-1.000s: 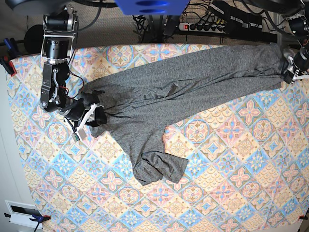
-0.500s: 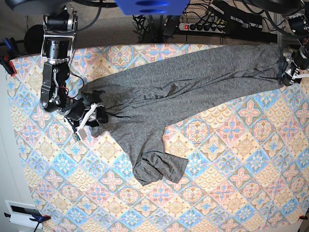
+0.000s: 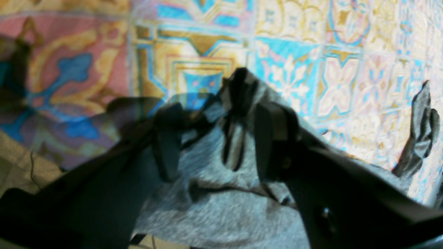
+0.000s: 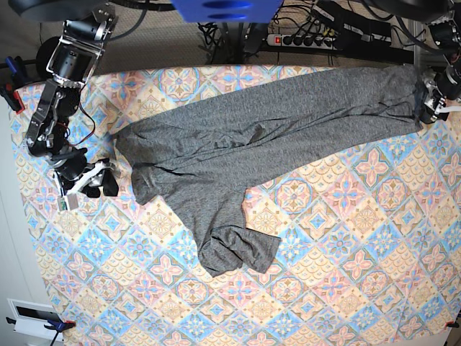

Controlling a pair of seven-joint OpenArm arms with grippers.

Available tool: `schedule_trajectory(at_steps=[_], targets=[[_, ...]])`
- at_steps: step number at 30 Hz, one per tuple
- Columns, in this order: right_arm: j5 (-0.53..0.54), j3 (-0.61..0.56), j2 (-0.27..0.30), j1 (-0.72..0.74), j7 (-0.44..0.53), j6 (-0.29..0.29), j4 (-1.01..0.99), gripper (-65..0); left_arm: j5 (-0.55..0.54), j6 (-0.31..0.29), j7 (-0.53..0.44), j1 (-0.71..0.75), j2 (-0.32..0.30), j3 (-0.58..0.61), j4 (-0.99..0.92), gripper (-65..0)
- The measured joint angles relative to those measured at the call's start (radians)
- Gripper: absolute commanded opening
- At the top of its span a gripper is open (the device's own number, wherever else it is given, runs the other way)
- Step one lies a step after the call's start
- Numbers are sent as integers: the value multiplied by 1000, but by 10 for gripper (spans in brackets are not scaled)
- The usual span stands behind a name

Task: Layout the t-shirt on the table in an organized manner, then fold the t-shirt properly
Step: 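Open the right gripper and raise it off the folded shirt, then lower the right gripper onto the loose sleeve and grasp it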

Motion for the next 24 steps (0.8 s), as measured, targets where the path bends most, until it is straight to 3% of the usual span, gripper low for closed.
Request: schedule_trajectory(at_steps=[4,8,13,16,20,24], targets=[[-49,-64,-4,101,-93,-5,-138,-328,-2,-1,1,-3,13,0,0,-326],[18,-229,-8,304,-13,6,-271,-327,-1,0,3,0,14,1,-1,-326],[-18,-357,-12,354,14,2,-440,-327,-6,0,0,14,11,1,-1,-326],[-25,-415,-13,401,93,0,-537,-329,-3,0,-1,20,25,0,-1,-326],[10,-468,-39,451,285,5,-620,-329,-4,-1,-8,19,38,-1,-1,-326],[-13,-489,-27,425,321,-6,-708,-329,-4,-1,-8,20,38,-1,-1,-326]])
